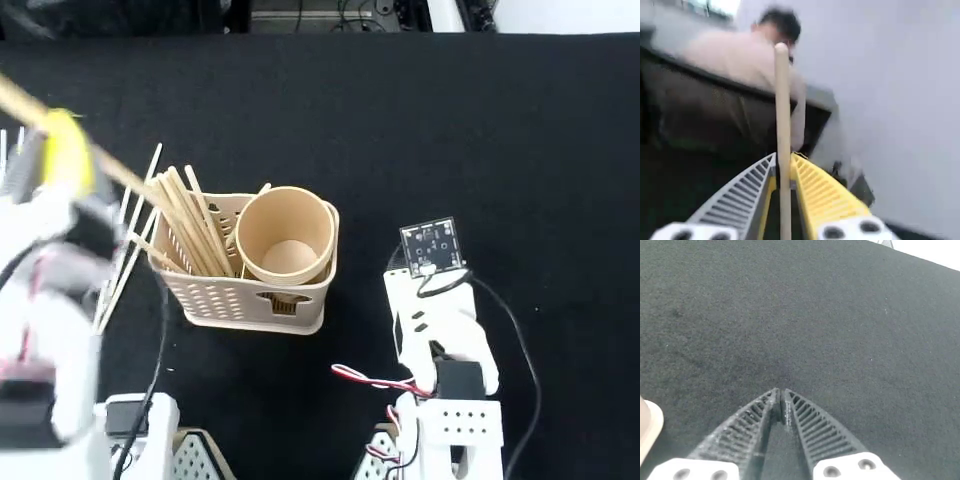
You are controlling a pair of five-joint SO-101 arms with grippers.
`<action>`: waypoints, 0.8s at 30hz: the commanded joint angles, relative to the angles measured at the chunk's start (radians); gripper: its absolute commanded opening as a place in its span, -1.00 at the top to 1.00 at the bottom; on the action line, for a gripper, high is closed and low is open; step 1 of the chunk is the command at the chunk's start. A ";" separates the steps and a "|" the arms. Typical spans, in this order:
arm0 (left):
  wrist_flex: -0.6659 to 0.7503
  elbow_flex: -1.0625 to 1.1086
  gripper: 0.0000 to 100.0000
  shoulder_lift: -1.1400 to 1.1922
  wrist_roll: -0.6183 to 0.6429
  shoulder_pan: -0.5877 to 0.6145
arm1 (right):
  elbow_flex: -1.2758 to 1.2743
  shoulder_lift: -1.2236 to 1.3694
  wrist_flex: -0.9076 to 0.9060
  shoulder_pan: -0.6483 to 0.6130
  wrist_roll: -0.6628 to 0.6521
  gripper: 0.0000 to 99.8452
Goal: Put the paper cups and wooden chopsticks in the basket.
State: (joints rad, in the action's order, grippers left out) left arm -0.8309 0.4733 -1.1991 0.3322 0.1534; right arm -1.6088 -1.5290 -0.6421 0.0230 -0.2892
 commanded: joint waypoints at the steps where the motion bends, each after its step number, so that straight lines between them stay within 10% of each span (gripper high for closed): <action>1: 0.181 0.260 0.94 -0.018 0.009 -0.054 | 0.018 -0.008 0.000 -0.005 -0.012 0.97; 5: 0.249 0.415 0.93 -0.021 -0.006 -0.056 | 0.018 -0.008 0.000 -0.005 -0.012 0.97; 16: -0.308 0.142 0.48 -0.021 -0.219 0.001 | 0.019 -0.008 0.002 -0.006 -0.012 0.97; 24: -0.419 0.005 0.48 0.023 -0.221 0.588 | 0.019 -0.008 0.002 -0.006 -0.012 0.97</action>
State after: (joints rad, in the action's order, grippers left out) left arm -1.2850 0.5102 -1.2144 0.1204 0.4020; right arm -1.6088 -1.5290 -0.6421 0.0230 -0.2892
